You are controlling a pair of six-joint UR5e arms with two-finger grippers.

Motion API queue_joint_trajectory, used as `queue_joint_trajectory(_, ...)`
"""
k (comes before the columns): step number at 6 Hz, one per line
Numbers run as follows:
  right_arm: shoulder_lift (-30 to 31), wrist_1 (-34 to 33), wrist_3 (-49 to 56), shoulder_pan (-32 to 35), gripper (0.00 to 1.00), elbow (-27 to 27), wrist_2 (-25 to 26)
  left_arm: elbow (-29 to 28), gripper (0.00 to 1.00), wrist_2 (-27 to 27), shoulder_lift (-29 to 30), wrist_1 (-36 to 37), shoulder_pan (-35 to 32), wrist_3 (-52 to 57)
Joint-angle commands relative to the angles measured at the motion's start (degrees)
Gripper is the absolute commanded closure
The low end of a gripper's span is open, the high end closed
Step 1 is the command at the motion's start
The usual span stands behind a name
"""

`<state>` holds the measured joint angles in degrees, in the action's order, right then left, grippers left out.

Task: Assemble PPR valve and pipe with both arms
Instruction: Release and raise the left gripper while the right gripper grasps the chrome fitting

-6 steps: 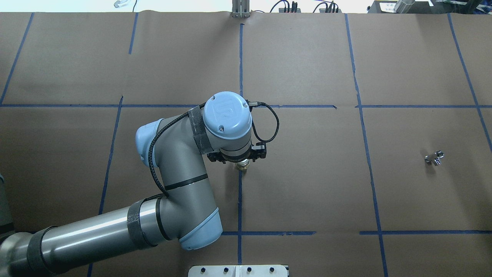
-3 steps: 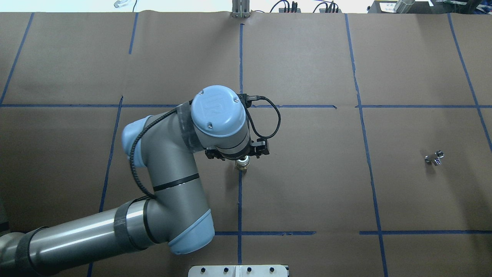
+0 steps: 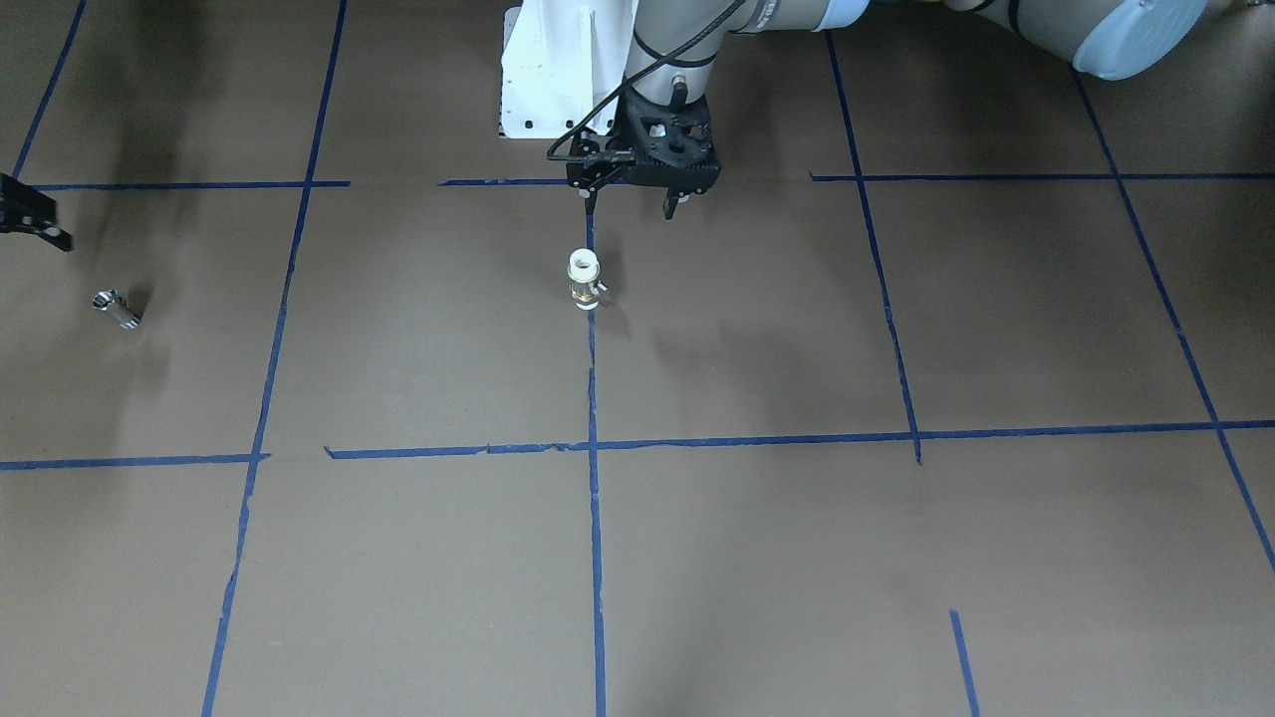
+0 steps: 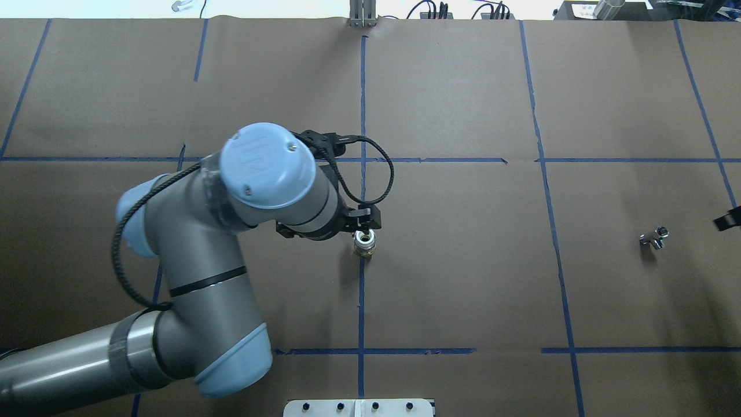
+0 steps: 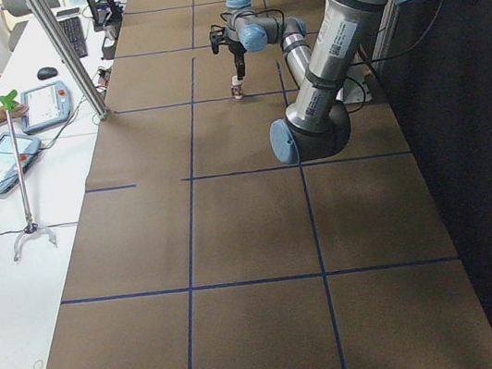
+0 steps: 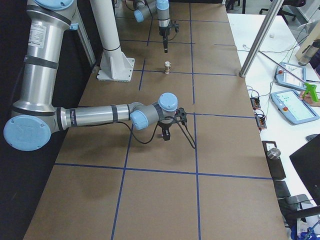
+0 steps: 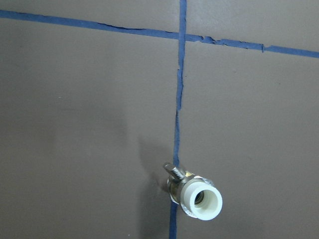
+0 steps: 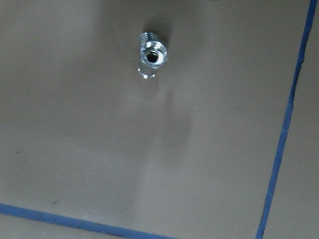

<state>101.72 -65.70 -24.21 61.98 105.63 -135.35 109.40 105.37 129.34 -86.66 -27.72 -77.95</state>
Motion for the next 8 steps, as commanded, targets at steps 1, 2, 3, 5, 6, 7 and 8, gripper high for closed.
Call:
queue_joint_trajectory(1, -0.29, 5.4, -5.58, -7.82, 0.0, -1.83, 7.44, 3.6, 0.05, 0.01, -2.76, -0.01, -0.84, -0.09)
queue_joint_trajectory(2, -0.38, 5.32, -6.28, -9.06, 0.0, -2.36, 10.08, 4.24, 0.05, 0.01, -3.65, -0.01, -0.85, -0.09)
queue_joint_trajectory(3, -0.47, 5.32, -7.24, -9.85, 0.0, -2.53, 10.46, 4.24, 0.05, 0.01, -3.66, -0.01, -0.76, -0.27)
queue_joint_trajectory(5, -2.21, 5.32, -7.34, -11.35, 0.02, -4.1, 12.92, 4.33, 0.05, 0.01, -3.75, -0.01, -0.84, -0.36)
queue_joint_trajectory(6, -3.79, 5.32, -7.43, -11.36, 0.02, -5.34, 12.83, 4.33, 0.05, 0.01, -3.75, -0.01, -0.85, -0.27)
queue_joint_trajectory(7, -3.98, 5.23, -7.34, -11.27, 0.04, -5.7, 12.83, 4.33, 0.05, -0.08, -3.75, -0.01, -0.85, -0.36)
queue_joint_trajectory(8, -3.9, 5.32, -7.34, -11.18, 0.16, -6.4, 12.66, 4.33, 0.05, -0.08, -3.75, -0.01, -0.85, -0.36)
